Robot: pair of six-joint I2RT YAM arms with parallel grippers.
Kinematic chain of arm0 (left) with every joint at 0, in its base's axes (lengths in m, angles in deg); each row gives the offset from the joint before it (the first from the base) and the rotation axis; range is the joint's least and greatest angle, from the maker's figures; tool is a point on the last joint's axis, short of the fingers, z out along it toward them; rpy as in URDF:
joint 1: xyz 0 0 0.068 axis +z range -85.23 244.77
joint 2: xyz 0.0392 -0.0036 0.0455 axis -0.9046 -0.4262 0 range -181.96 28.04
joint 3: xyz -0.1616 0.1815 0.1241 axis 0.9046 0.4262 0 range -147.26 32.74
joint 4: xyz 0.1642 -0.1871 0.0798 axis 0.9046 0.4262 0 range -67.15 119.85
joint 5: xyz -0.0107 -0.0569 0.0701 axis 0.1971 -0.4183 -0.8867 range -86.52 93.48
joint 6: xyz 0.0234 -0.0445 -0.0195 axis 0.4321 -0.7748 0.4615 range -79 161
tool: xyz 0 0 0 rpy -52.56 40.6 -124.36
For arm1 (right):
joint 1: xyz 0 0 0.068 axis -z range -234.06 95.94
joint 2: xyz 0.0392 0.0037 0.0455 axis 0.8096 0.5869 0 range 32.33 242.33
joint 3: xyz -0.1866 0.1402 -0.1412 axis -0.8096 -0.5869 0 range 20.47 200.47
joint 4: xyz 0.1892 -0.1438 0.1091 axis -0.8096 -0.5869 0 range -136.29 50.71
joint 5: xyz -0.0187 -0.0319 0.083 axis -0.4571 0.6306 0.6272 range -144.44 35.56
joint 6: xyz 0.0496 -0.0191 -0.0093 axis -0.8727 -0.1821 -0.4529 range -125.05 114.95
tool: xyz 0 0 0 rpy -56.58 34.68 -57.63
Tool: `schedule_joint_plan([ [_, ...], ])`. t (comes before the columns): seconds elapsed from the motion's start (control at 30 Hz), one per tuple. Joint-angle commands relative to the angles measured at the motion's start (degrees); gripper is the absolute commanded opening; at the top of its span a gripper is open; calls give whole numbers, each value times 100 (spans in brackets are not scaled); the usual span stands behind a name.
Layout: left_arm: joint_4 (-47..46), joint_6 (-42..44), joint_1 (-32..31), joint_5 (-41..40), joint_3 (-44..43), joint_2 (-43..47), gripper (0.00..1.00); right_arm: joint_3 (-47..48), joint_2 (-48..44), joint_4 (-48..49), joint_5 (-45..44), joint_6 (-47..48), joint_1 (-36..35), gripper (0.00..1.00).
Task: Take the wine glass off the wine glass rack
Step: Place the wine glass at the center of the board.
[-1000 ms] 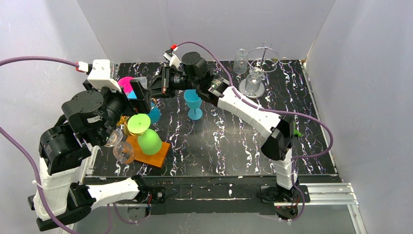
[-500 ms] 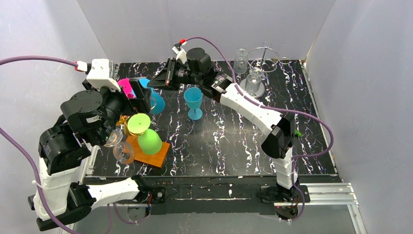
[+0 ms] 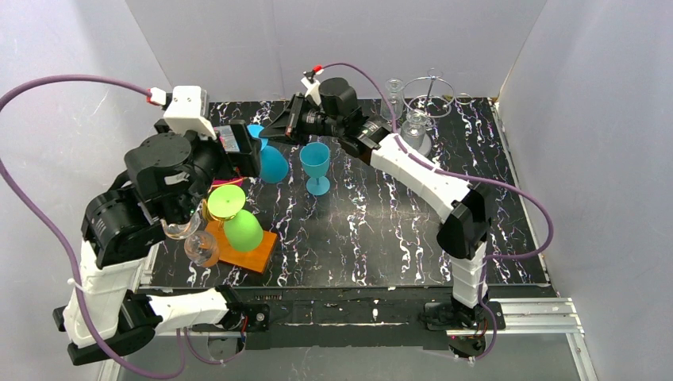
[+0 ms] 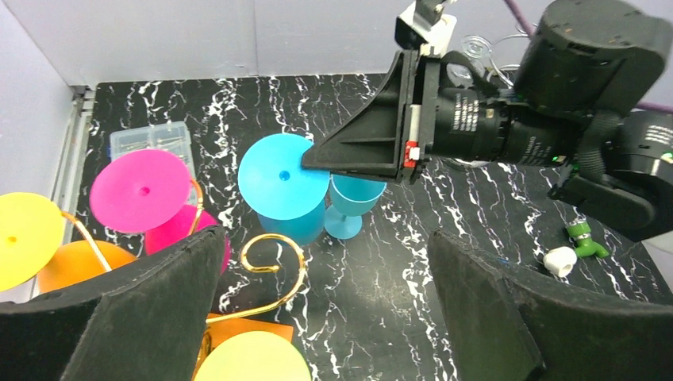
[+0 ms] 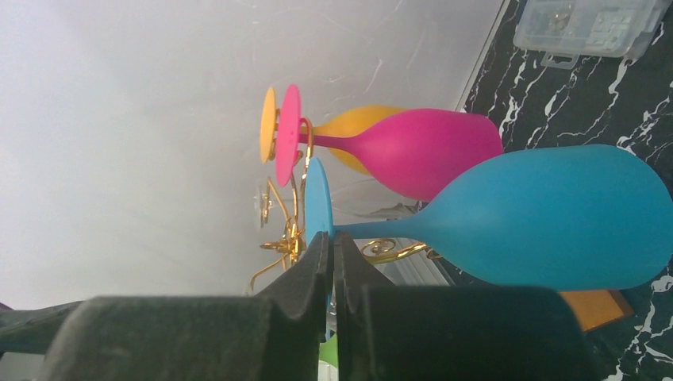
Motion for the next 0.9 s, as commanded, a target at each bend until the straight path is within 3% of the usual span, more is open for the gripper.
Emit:
schedule_joint_plan([
  [0.0,-133,-170,26,294,-343,-376,99,-109,-892,277,-93,186,336,1],
  [0.2,-362,-262,260,1257,-997,-1094,97,-880,-1657,645,346,-101,1219,1],
  [0.37,-558,-918,1053,3023,-1448,-1621,89,-1707,-2286,1710,1124,-720,2116,1],
  [0.43,-740,-1213,1224,3571,-1498,-1758,83,-1688,-2413,1672,1460,-585,2357,1],
  [0.67,-1138,-2158,1425,4906,-1659,-2321,69,-1952,-2808,1671,1822,-232,2496,1],
  [0.87,-1647,-2727,1661,5419,-1229,-2341,57,-2081,-3030,1698,1903,-107,2496,1],
])
